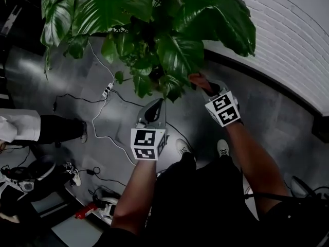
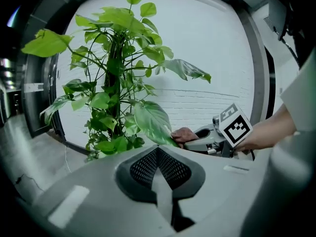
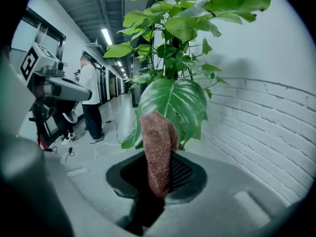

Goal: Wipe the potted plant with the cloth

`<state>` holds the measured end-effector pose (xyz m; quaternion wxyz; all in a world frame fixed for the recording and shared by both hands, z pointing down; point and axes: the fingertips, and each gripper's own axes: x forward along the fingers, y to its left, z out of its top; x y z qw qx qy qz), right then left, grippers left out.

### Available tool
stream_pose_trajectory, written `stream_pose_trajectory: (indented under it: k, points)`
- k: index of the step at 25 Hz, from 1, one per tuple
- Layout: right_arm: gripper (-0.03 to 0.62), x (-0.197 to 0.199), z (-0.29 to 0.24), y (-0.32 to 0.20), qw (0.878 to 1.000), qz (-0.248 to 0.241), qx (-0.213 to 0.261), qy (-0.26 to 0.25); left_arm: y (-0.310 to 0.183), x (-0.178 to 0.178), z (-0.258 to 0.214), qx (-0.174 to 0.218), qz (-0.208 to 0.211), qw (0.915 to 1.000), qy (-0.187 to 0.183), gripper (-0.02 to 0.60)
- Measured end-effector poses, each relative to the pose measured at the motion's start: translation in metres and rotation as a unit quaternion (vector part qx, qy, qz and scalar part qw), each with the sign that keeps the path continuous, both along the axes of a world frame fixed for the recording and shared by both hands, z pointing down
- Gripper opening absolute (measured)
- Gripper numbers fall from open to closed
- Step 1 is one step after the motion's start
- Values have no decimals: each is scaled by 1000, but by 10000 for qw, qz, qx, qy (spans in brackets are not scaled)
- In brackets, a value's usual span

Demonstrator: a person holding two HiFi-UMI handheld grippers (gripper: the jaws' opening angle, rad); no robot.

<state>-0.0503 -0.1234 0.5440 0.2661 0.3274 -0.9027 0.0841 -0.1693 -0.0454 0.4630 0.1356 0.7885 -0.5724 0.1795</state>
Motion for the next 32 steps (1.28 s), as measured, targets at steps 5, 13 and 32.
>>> stream_pose_trajectory:
  k: [5, 13, 32]
  points:
    - [64, 8, 5, 22, 9987, -493, -121, 95, 11, 17, -10, 66, -333, 9994, -13, 17]
    - [64, 43, -7, 48, 9924, -1213, -221, 28, 43, 15, -28, 91, -1251, 9921, -36, 17]
    - [64, 108, -50, 138, 9696, -1716, -1362, -1090, 145, 57, -14, -480, -2100, 9765, 114, 17]
